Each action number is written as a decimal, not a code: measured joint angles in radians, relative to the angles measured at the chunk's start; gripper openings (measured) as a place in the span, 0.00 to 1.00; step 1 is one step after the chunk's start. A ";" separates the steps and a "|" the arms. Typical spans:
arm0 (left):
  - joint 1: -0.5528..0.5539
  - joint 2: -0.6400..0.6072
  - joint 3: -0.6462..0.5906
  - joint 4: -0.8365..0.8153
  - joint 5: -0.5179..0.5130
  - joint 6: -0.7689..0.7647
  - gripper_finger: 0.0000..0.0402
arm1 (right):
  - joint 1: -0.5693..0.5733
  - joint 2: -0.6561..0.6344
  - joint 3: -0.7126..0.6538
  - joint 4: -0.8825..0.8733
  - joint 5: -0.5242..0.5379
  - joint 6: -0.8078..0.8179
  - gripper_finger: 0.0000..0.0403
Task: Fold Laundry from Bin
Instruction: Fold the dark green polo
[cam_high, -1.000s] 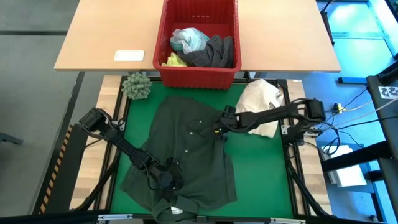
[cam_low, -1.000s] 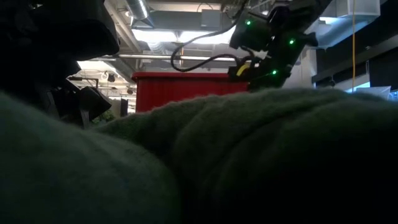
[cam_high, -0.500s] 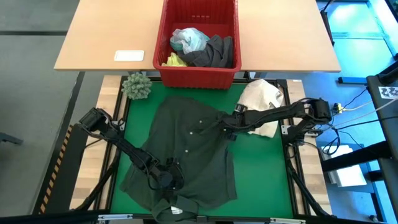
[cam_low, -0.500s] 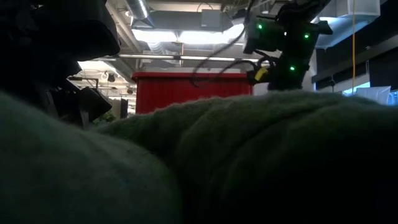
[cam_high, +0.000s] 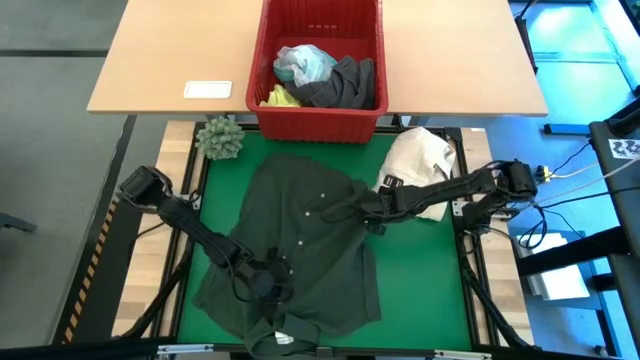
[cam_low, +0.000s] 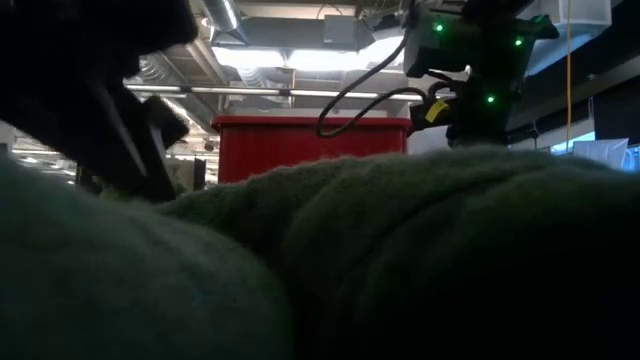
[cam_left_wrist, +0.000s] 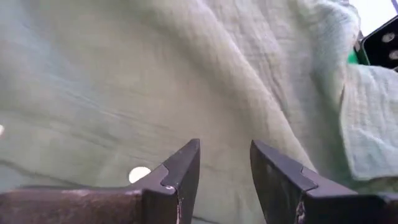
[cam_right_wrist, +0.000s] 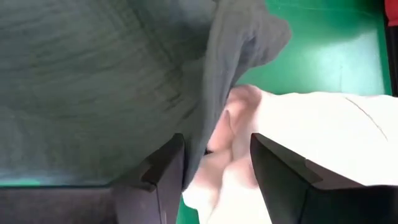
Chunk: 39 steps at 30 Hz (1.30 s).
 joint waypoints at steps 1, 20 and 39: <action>0.000 -0.011 0.000 -0.004 -0.014 0.005 0.34 | 0.006 -0.003 0.000 -0.012 0.001 0.011 0.45; 0.225 -0.085 0.001 -0.249 -0.318 0.244 0.34 | 0.028 -0.013 0.000 0.079 0.019 0.013 0.45; 0.709 -0.087 -0.159 -0.159 0.050 0.315 0.34 | 0.028 -0.013 0.000 0.119 0.019 -0.001 0.45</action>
